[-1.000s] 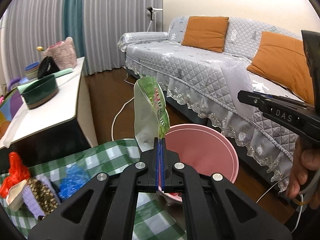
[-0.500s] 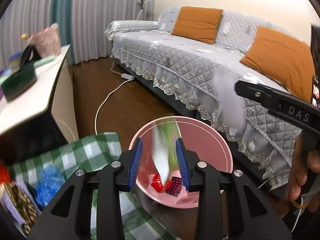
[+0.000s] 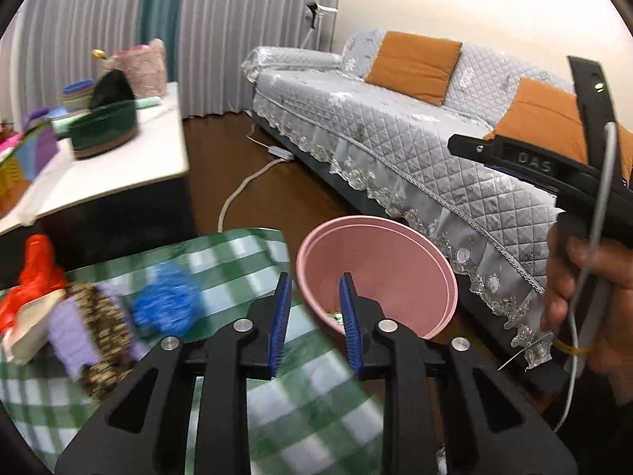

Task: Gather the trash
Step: 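Open both tools to drop the bubble wrap and panda packet into the bucket, then reach the right tool to the blue bag while the left tool reaches the orange bag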

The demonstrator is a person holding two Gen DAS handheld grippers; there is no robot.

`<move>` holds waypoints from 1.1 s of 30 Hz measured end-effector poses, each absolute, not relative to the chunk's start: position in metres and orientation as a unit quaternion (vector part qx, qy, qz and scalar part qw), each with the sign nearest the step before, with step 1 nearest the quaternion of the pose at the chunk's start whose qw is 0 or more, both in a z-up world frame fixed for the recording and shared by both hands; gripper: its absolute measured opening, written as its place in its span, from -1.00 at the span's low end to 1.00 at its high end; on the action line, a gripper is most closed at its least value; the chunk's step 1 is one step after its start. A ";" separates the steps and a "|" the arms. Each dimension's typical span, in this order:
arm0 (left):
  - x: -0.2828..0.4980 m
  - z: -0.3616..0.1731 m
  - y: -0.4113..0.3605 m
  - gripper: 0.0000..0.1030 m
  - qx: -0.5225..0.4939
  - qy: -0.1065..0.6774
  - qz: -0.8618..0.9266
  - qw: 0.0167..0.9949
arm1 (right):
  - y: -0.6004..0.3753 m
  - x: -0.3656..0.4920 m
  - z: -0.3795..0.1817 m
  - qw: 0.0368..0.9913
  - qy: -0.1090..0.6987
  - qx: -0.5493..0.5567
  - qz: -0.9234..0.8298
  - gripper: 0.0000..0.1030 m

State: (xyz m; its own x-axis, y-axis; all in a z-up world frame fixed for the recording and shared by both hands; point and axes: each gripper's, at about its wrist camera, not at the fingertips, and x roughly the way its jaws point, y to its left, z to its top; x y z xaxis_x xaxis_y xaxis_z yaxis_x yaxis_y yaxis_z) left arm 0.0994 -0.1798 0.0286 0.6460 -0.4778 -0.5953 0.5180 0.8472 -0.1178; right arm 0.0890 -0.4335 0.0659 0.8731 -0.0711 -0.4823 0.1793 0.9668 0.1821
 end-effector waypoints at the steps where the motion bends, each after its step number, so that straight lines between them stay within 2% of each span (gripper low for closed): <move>1: 0.092 0.034 -0.166 -0.57 0.031 0.313 -0.268 0.910 | -0.428 0.088 0.068 0.963 0.240 0.110 -0.059 0.24; 9: 0.067 0.062 -0.069 -0.68 0.016 0.294 -0.212 0.932 | -0.365 0.079 0.086 0.971 0.220 0.091 0.009 0.18; 18: 0.090 0.096 0.033 -0.69 0.001 0.251 -0.116 0.961 | -0.297 0.096 0.077 0.965 0.238 0.066 0.084 0.11; 21: 0.101 0.086 0.056 -0.69 -0.011 0.244 -0.085 0.966 | -0.282 0.107 0.068 0.962 0.250 0.058 0.096 0.10; 26: 0.123 0.048 0.082 -0.69 -0.058 0.275 -0.052 0.958 | -0.262 0.127 0.050 0.956 0.270 0.042 0.110 0.10; 33: 0.147 0.025 0.080 -0.69 -0.052 0.287 -0.057 0.955 | -0.246 0.154 0.020 0.942 0.307 0.036 0.127 0.10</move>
State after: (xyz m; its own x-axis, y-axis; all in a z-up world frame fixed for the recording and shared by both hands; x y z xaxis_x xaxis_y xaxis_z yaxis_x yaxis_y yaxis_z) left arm 0.1471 0.0800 0.0254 0.8287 -0.1389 -0.5422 0.0790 0.9880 -0.1324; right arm 0.1542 -0.2463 0.0197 0.7789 0.2617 -0.5700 -0.2176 0.9651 0.1458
